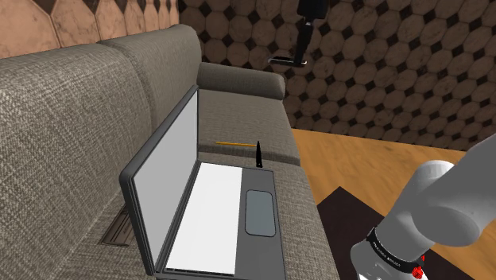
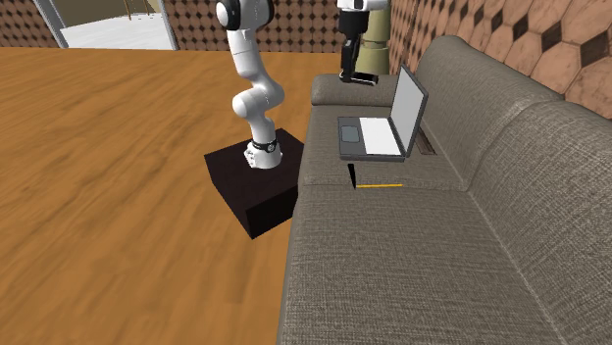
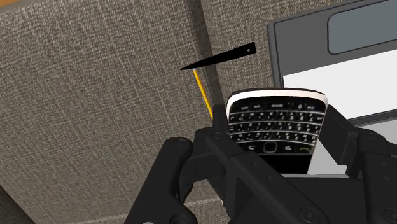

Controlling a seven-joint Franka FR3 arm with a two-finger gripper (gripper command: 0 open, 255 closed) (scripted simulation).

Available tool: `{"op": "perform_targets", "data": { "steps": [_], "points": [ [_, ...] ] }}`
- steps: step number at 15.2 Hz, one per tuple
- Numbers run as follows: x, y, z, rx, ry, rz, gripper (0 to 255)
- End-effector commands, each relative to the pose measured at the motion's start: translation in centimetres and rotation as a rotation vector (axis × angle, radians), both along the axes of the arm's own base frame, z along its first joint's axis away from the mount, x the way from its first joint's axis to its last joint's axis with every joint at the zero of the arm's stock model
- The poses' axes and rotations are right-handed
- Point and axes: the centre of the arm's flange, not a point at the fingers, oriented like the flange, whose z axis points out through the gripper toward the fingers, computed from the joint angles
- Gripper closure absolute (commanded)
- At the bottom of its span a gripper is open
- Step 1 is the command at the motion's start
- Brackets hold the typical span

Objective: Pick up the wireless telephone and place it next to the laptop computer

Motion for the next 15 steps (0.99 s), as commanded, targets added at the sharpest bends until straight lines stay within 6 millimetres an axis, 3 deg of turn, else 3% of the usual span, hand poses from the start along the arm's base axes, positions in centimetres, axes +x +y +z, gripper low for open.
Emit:
{"op": "perform_targets", "data": {
  "steps": [1,15],
  "points": [
    [-2.0,1.8,0.1,-0.001,0.000,-0.001,255],
    [-14.0,15.8,0.1,-0.001,0.000,-0.001,255]
  ]
}}
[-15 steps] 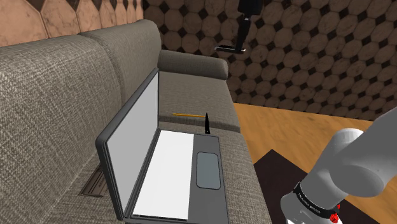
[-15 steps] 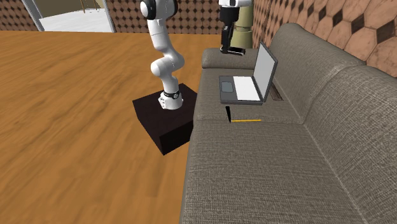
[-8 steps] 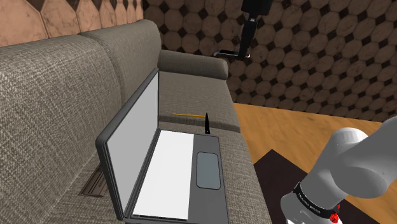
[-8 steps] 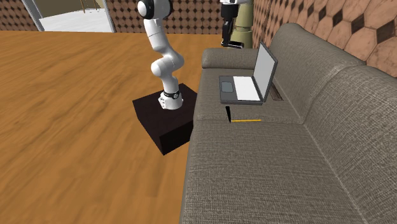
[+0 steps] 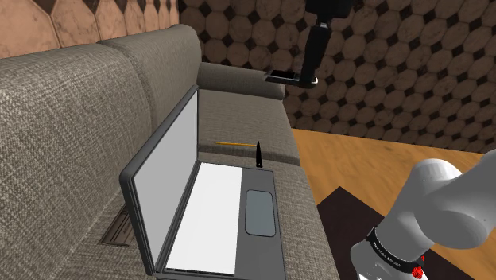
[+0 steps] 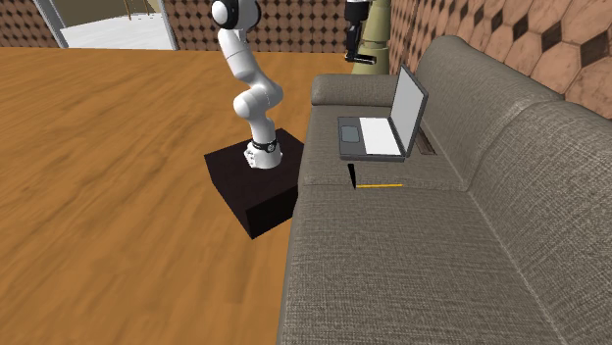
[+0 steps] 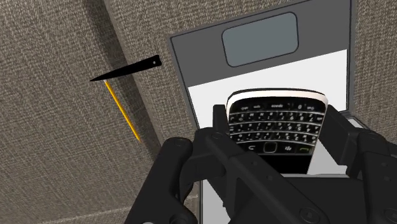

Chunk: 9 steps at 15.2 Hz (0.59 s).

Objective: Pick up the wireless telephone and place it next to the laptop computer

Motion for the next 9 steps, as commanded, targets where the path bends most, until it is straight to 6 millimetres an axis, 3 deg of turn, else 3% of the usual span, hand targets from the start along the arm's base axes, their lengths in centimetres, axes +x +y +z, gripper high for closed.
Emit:
{"op": "perform_targets", "data": {
  "steps": [1,9],
  "points": [
    [-1.6,2.0,-0.1,0.000,0.001,-0.002,255],
    [-8.4,10.0,-0.1,0.000,0.001,-0.002,255]
  ]
}}
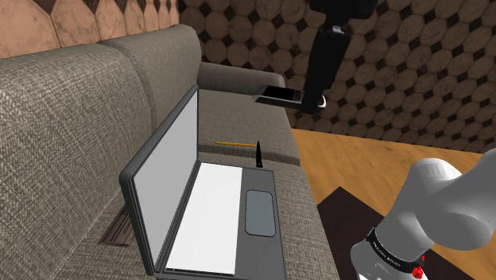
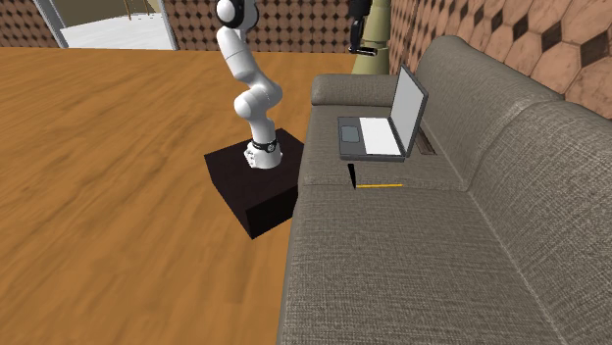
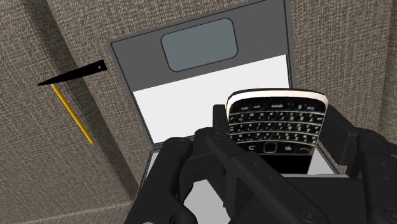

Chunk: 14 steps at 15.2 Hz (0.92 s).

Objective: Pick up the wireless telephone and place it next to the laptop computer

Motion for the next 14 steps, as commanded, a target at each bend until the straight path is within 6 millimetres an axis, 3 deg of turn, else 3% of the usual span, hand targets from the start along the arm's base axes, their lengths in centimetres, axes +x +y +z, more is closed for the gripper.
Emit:
{"op": "perform_targets", "data": {
  "steps": [1,14],
  "points": [
    [-1.9,1.8,-0.1,0.000,0.000,-0.002,255],
    [-13.0,14.9,0.0,0.000,0.000,-0.002,255]
  ]
}}
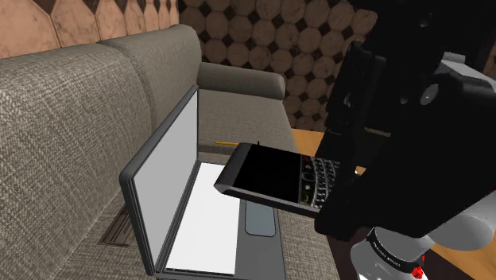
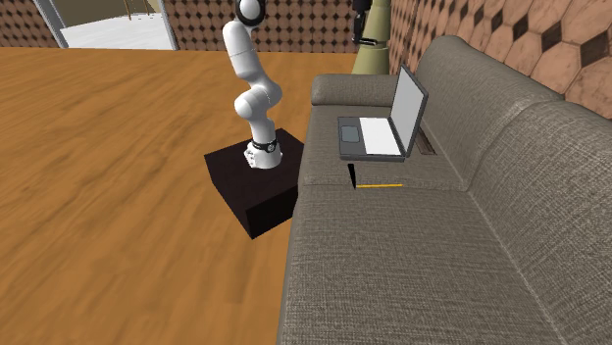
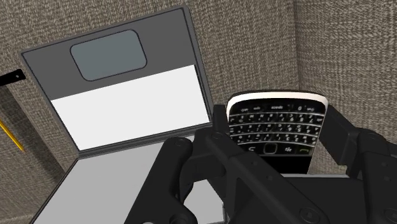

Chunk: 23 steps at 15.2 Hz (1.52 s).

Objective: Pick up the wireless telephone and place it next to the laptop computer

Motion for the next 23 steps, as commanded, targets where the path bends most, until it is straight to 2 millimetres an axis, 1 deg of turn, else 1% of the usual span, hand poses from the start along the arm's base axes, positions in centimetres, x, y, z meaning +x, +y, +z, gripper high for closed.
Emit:
{"op": "perform_targets", "data": {
  "steps": [1,23],
  "points": [
    [-1.4,1.2,0.2,0.001,0.000,-0.002,255],
    [-1.4,1.2,-11.4,0.001,0.000,-0.002,255]
  ]
}}
